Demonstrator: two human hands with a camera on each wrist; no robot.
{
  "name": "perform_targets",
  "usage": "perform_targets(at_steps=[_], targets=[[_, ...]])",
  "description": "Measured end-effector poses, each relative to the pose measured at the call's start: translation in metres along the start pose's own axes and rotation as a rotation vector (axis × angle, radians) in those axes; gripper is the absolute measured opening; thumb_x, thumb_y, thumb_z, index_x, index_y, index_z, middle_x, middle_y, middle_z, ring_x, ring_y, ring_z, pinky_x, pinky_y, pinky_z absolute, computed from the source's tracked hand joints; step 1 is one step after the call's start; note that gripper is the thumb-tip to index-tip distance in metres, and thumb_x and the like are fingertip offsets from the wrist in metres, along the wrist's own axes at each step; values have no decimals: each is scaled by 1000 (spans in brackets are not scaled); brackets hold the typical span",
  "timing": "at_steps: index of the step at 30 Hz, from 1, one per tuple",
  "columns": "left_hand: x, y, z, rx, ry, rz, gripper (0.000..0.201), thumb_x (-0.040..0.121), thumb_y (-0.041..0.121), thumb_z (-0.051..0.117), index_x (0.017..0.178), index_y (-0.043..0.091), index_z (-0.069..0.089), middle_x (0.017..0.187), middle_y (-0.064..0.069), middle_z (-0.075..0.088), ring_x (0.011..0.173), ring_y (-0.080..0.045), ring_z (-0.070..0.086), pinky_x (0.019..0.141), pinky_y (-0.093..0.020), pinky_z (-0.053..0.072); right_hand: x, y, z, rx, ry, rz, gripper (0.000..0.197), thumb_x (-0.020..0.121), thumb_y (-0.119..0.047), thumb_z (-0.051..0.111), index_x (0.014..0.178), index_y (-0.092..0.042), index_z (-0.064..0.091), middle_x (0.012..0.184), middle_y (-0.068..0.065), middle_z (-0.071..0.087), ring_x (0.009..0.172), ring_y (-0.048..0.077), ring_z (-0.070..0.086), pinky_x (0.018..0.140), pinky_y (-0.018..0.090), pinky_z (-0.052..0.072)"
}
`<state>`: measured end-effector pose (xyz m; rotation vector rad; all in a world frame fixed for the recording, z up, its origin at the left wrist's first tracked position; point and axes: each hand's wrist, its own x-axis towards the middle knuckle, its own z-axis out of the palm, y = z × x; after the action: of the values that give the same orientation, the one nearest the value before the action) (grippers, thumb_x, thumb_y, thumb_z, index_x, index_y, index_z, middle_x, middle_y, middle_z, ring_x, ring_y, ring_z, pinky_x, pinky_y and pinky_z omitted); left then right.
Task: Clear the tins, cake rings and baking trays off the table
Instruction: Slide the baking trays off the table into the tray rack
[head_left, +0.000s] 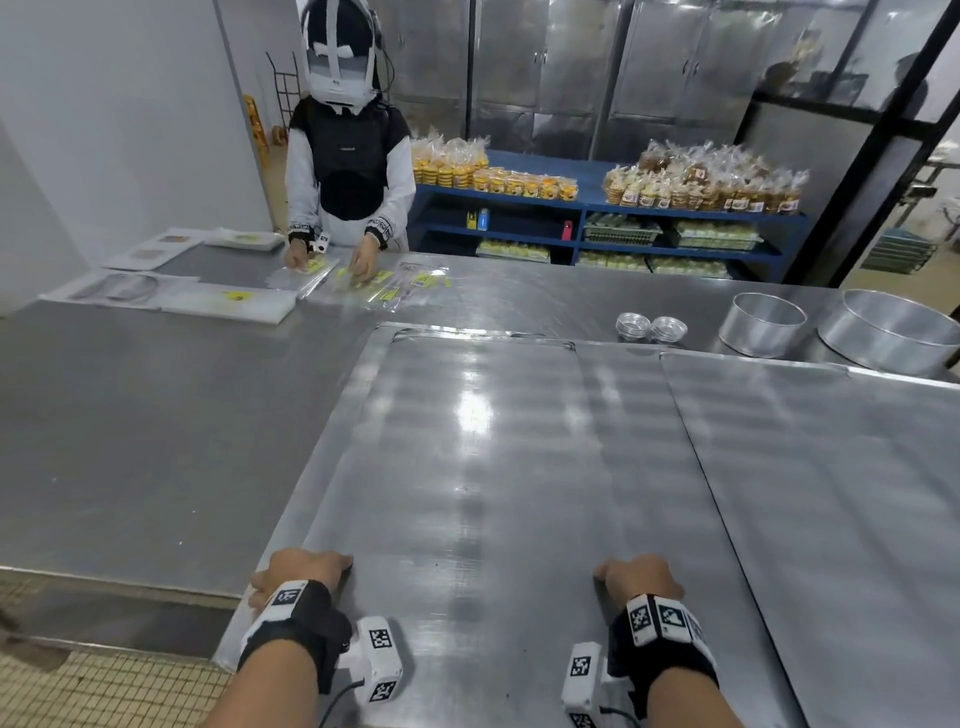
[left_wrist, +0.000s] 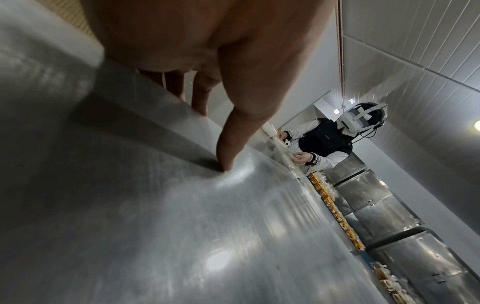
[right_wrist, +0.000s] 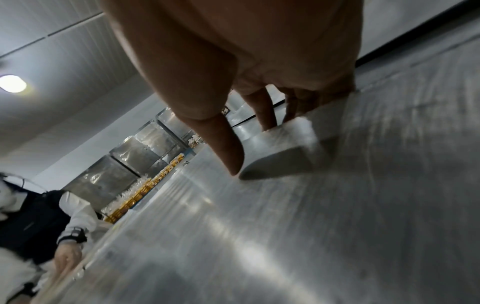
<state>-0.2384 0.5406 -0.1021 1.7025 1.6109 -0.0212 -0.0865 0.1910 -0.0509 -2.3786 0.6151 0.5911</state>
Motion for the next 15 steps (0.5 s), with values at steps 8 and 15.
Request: perform_targets(at_steps=[8, 15], targets=[[-26, 19, -12, -41, -51, 28, 51, 67, 28, 88, 108, 3, 69, 111, -21, 71, 94, -39, 65, 83, -37, 53, 13, -11, 5, 34, -58, 32, 65, 70, -35, 70, 123, 1, 54, 117, 14, 63, 113, 35, 62, 84, 32, 46], [-7, 27, -11, -74, -96, 56, 64, 59, 49, 82, 103, 4, 71, 102, -18, 72, 86, -39, 68, 89, -47, 57, 25, -15, 15, 127, -101, -7, 60, 74, -44, 73, 115, -1, 64, 122, 15, 66, 113, 30, 64, 90, 34, 50]])
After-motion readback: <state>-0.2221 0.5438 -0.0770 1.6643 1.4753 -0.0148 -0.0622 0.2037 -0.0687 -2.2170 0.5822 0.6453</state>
